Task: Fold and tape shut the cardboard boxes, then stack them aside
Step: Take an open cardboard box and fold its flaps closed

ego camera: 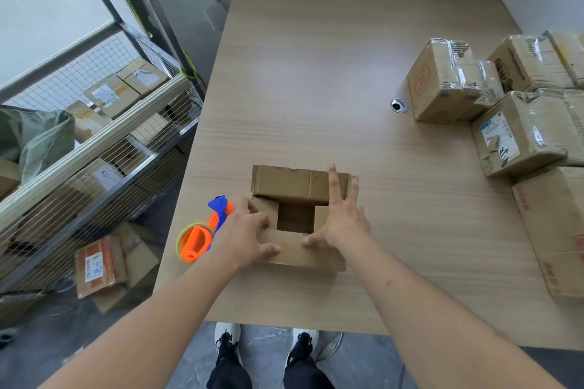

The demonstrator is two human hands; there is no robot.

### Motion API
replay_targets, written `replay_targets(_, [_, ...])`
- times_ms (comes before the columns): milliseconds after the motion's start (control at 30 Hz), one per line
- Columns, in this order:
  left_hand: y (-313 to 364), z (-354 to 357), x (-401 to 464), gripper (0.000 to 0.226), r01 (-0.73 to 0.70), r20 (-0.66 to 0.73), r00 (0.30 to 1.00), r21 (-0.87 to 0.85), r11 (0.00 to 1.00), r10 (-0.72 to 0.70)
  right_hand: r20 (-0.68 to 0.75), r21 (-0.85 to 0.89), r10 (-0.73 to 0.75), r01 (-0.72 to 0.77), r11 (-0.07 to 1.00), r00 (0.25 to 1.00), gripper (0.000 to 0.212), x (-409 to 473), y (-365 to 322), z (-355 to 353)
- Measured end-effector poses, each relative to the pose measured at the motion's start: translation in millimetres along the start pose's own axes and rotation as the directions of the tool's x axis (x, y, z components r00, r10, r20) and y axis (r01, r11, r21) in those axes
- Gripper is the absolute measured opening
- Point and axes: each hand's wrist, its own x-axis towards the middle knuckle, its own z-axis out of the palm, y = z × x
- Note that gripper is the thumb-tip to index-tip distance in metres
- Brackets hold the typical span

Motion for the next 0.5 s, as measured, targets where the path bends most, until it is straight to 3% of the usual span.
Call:
replay_targets(167, [9.0,0.8,-4.4,0.056,0.013,-0.030,1.000,0.099,0.995,-0.010,-0.100,-0.130,-0.112,0.099,0.987,0.989,0.166,-2.9,-2.8,-1.0])
replay_targets(300, [12.0,3.2,-4.9,0.091,0.091,-0.065,0.995,0.174,0.981,-0.080,-0.185,-0.085,-0.109,0.095,0.992,0.977,0.153,-9.4,-1.6,0.5])
replay_targets(333, [11.2,4.8,-5.5,0.103,0.121,-0.081,0.991,0.173,0.977,-0.108,-0.208,-0.082,-0.107,0.092,0.992,0.972,0.141,-12.5,-0.6,1.5])
replay_targets(433, [8.6,10.4,-9.3,0.127,0.192,-0.119,0.978,0.159,0.969,-0.174,-0.292,-0.059,-0.145,0.133,0.989,0.945,0.076,-22.0,2.7,6.8])
replay_targets(500, [3.8,15.3,-12.8,0.132,0.215,-0.112,0.973,0.127,0.968,-0.201,-0.295,-0.073,-0.191,0.177,0.982,0.936,0.054,-26.1,3.8,13.7])
